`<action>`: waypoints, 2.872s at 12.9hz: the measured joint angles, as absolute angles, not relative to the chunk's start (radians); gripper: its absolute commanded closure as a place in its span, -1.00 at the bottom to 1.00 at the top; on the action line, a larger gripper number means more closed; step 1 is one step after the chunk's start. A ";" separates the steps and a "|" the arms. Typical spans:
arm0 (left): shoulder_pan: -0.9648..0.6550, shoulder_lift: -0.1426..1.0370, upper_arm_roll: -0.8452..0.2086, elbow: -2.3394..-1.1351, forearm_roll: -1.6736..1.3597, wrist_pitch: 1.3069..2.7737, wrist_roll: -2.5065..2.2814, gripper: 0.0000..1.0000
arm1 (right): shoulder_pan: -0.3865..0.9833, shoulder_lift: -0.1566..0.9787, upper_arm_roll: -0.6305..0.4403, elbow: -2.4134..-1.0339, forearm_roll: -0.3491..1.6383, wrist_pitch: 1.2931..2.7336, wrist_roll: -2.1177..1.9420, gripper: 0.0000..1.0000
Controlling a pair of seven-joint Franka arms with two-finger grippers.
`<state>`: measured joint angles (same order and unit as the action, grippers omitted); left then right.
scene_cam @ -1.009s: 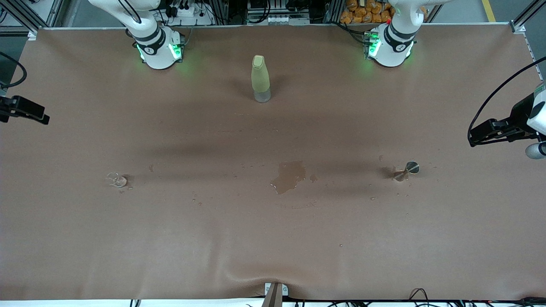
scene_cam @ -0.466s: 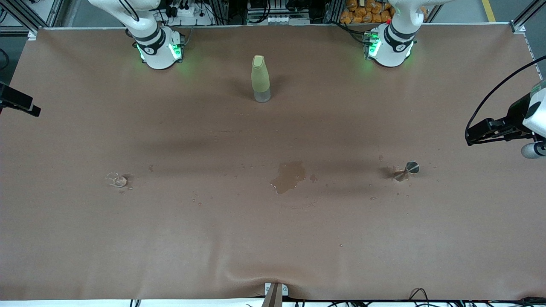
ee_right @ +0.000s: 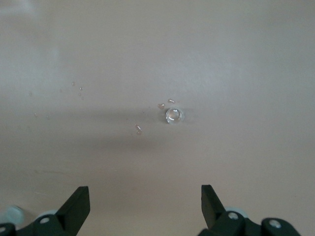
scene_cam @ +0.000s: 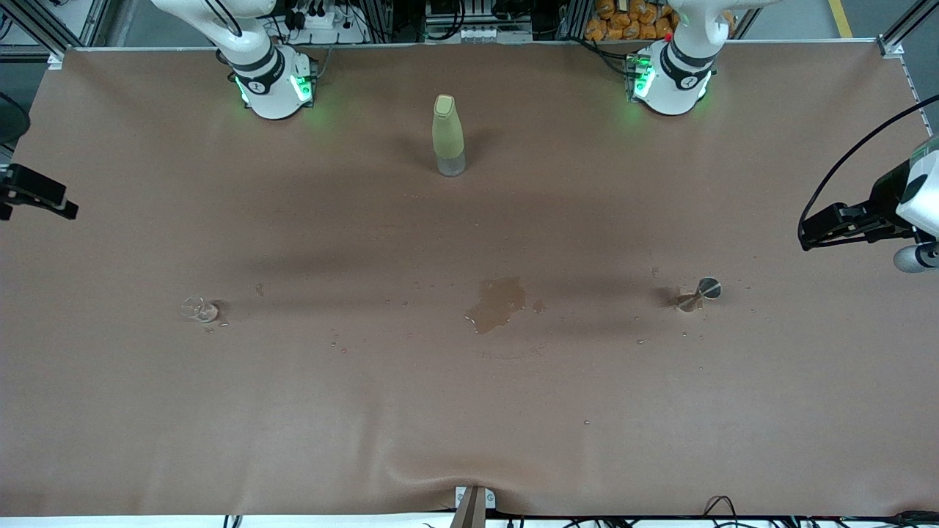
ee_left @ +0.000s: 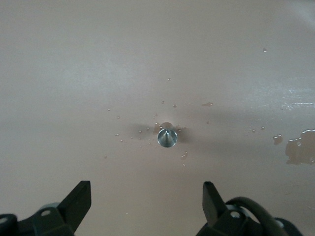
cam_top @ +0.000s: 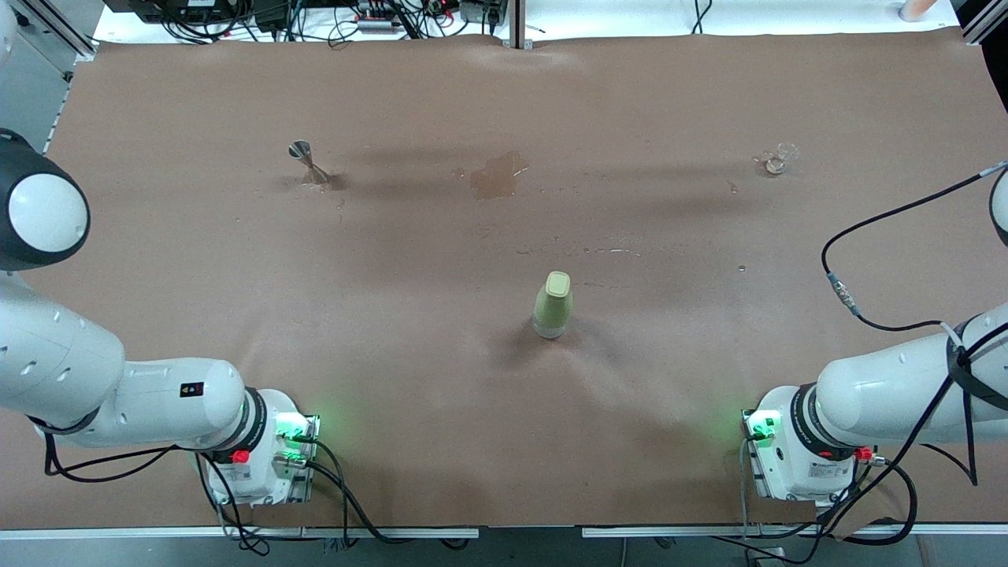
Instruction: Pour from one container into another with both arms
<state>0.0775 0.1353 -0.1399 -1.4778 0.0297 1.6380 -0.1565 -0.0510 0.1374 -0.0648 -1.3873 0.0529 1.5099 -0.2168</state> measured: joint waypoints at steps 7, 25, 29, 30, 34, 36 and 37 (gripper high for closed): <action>0.077 0.133 -0.155 -1.472 0.030 1.637 -0.158 -1.00 | -0.126 0.263 -0.077 -1.405 0.173 1.606 -0.707 -1.00; 0.078 0.133 -0.155 -1.472 0.030 1.632 -0.158 -1.00 | -0.436 0.668 -0.085 -1.513 0.923 1.618 -1.984 -1.00; 0.078 0.134 -0.155 -1.473 0.030 1.631 -0.158 -1.00 | -0.466 0.758 -0.084 -1.512 1.008 1.619 -2.138 -1.00; 0.078 0.134 -0.155 -1.473 0.030 1.631 -0.158 -1.00 | -0.472 0.778 -0.085 -1.512 1.056 1.620 -2.185 -1.00; 0.076 0.134 -0.155 -1.474 0.030 1.630 -0.147 -1.00 | -0.495 0.894 -0.078 -1.464 1.173 1.581 -2.296 -1.00; 0.080 0.141 -0.154 -1.476 0.014 1.630 -0.047 -1.00 | -0.499 0.956 -0.075 -1.419 1.195 1.552 -2.320 -1.00; 0.088 0.146 -0.148 -1.476 -0.022 1.629 0.039 -1.00 | -0.502 0.979 -0.075 -1.406 1.197 1.538 -2.346 -1.00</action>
<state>0.0883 0.1459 -0.1478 -1.4761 -0.0220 1.6295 0.0389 -0.5024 0.9789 -0.0751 -1.4060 1.1970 1.5383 -2.3459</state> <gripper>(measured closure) 0.000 0.000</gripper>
